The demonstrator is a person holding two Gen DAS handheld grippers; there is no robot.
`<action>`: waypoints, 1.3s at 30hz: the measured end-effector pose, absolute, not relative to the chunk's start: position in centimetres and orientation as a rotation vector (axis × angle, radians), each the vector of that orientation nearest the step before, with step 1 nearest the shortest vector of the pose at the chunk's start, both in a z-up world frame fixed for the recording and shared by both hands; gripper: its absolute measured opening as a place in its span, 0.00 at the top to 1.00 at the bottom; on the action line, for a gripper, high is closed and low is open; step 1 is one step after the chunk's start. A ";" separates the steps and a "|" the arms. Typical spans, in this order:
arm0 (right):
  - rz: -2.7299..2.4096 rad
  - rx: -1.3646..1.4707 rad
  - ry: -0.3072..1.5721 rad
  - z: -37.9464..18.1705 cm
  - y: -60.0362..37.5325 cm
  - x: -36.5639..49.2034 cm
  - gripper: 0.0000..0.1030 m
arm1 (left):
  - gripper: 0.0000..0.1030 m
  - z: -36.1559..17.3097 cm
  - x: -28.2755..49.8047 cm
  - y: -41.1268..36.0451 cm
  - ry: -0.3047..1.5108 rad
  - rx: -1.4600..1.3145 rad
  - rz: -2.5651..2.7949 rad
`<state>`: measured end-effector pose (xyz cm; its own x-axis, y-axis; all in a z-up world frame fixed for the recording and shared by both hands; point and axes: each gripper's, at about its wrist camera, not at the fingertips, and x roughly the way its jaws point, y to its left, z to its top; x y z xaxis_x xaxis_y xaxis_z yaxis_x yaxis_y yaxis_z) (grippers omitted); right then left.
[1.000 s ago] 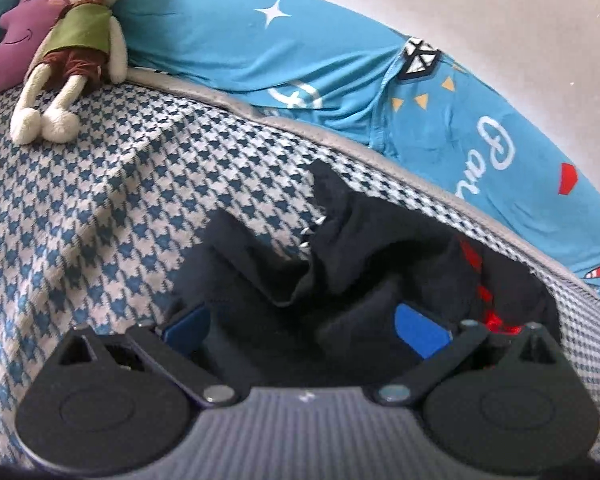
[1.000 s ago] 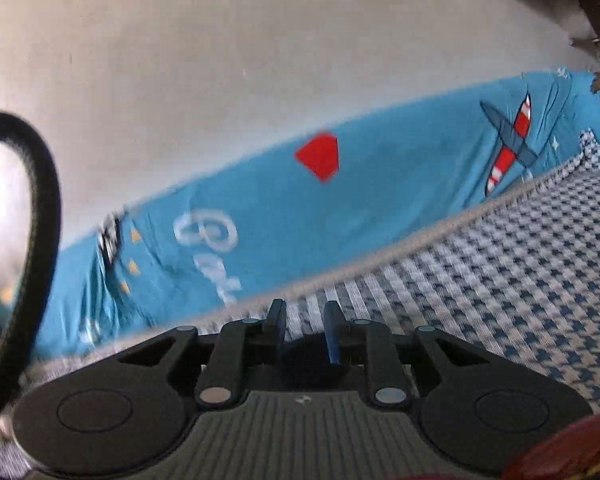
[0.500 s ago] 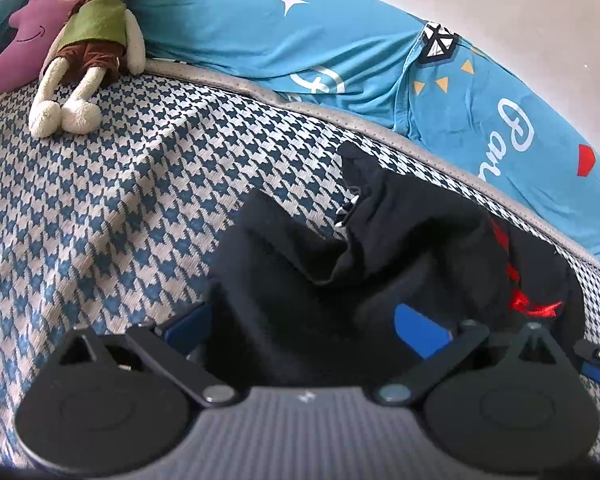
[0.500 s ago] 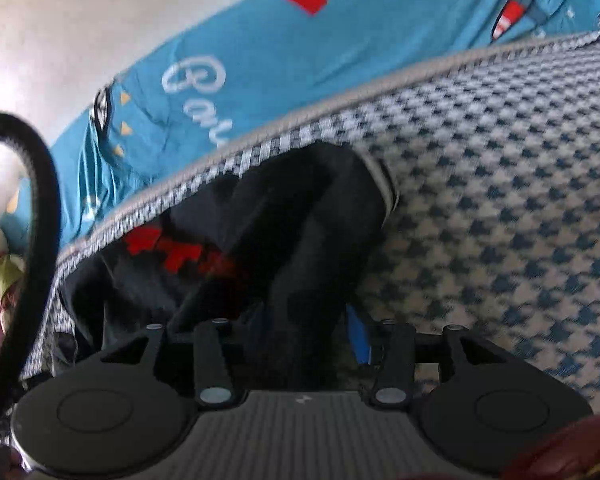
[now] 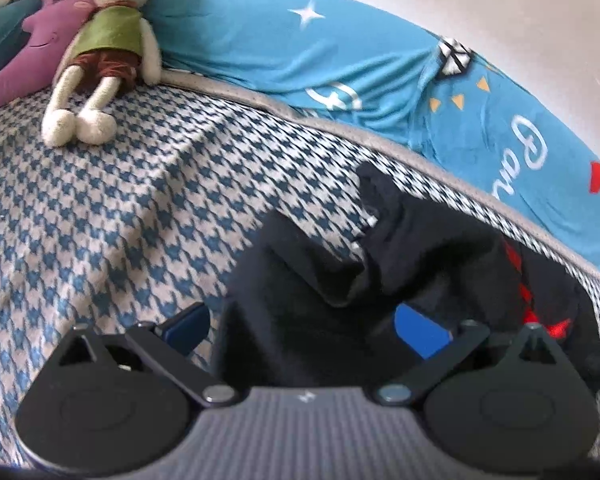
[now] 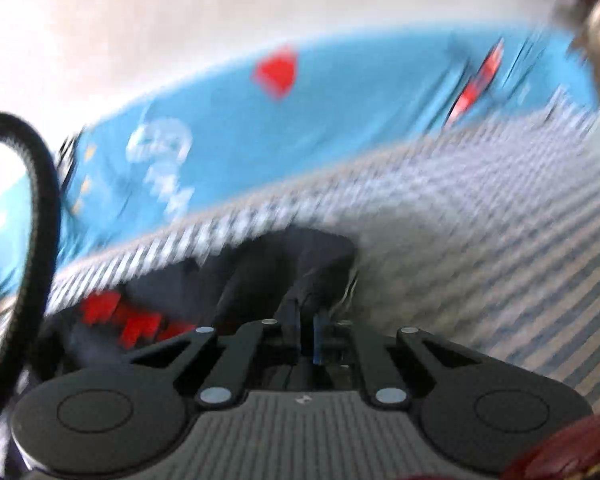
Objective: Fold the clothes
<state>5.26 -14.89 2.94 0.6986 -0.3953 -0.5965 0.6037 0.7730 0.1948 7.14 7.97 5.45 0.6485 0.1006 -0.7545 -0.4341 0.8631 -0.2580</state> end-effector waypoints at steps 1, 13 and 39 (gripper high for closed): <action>-0.618 0.379 0.515 3.6 -15.1 4.9 0.93 | 0.00 5.5 7.1 8.3 0.810 -0.455 0.325; -0.593 0.483 0.462 4.8 -16.2 3.6 0.80 | 0.00 5.1 7.1 10.1 0.820 -0.503 0.390; 0.100 0.265 0.825 -1.5 2.5 -3.4 0.52 | 0.00 6.4 4.7 12.9 0.903 -0.441 0.284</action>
<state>-3.37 2.52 -1.51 0.6763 0.1907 -0.7115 0.0146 0.9623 0.2717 4.73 12.92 6.41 0.5915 0.0533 -0.8045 -0.4164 0.8746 -0.2482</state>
